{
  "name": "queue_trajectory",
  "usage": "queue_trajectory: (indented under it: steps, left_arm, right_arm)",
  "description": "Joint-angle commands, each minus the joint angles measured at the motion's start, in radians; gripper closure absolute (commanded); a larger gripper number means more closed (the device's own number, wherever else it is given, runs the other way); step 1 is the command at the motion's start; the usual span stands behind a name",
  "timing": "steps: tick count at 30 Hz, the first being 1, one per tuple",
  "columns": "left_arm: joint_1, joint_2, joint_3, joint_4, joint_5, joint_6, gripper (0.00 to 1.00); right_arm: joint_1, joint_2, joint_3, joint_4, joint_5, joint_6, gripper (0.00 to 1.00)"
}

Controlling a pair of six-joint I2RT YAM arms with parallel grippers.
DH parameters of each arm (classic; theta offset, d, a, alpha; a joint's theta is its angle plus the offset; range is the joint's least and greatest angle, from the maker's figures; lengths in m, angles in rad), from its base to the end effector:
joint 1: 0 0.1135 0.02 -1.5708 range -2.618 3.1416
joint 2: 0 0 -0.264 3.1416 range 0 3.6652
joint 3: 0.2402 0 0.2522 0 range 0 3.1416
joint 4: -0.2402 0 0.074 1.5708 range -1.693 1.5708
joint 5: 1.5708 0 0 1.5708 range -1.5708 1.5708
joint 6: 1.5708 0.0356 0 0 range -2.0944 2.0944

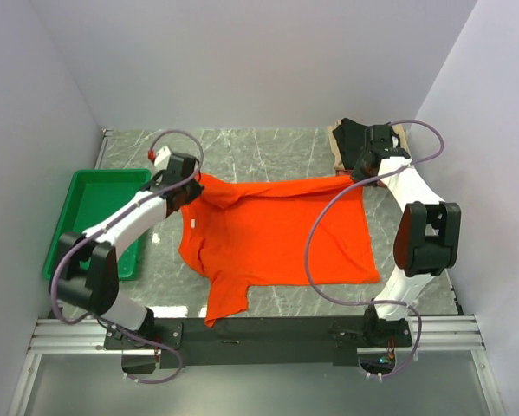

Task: Fold and stack the t-shirts
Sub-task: Fold the tshirt

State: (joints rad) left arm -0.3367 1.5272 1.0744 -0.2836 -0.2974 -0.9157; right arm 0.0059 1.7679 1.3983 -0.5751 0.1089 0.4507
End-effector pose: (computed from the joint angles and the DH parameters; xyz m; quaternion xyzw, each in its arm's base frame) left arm 0.3197 -0.1009 0.2515 -0.3156 0.8494 -0.1251 0.4041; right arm 0.3859 -0.0016 0.2512 0.2259 0.9229 0.0192 0.3112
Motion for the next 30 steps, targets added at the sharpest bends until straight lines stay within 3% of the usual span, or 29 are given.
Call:
queue_trajectory:
  steps: [1, 4, 8, 18, 20, 21, 22, 24, 26, 27, 30]
  left_arm:
    - [-0.042, -0.107, -0.054, -0.187, -0.135, -0.17, 1.0]
    - [-0.067, -0.2, -0.088, -0.281, -0.166, -0.227, 1.0]
    - [-0.082, -0.269, -0.175, -0.289, -0.125, -0.265, 1.0]
    - [-0.117, -0.214, -0.286, -0.31, -0.006, -0.268, 0.99]
    - [-0.119, -0.21, -0.297, -0.331, -0.003, -0.267, 0.89]
    - [-0.125, -0.21, -0.3, -0.348, 0.009, -0.258, 0.65]
    - [-0.13, -0.216, -0.298, -0.362, 0.01, -0.255, 0.5]
    - [-0.143, -0.231, -0.277, -0.381, 0.009, -0.241, 0.27]
    - [-0.153, -0.265, -0.252, -0.407, 0.0, -0.23, 0.18]
    - [-0.172, -0.28, -0.22, -0.411, -0.014, -0.216, 0.01]
    - [-0.177, -0.329, -0.176, -0.379, -0.058, -0.177, 0.01]
  right_arm:
    - [-0.001, -0.079, 0.001, -0.061, 0.077, -0.029, 1.0]
    - [-0.001, -0.081, -0.004, -0.085, 0.107, -0.041, 1.0]
    - [-0.001, -0.065, -0.012, -0.103, 0.13, -0.044, 1.0]
    - [-0.001, -0.059, -0.16, -0.068, 0.14, 0.014, 0.99]
    - [-0.001, -0.045, -0.186, -0.068, 0.141, 0.035, 0.92]
    - [-0.003, -0.041, -0.206, -0.071, 0.141, 0.039, 0.78]
    - [-0.001, -0.039, -0.216, -0.069, 0.144, 0.045, 0.7]
    - [-0.001, -0.041, -0.231, -0.072, 0.159, 0.052, 0.52]
    - [-0.001, -0.062, -0.225, -0.091, 0.192, 0.066, 0.38]
    - [-0.001, -0.074, -0.217, -0.103, 0.192, 0.069, 0.35]
    - [-0.001, -0.143, -0.214, -0.088, 0.152, 0.059, 0.32]
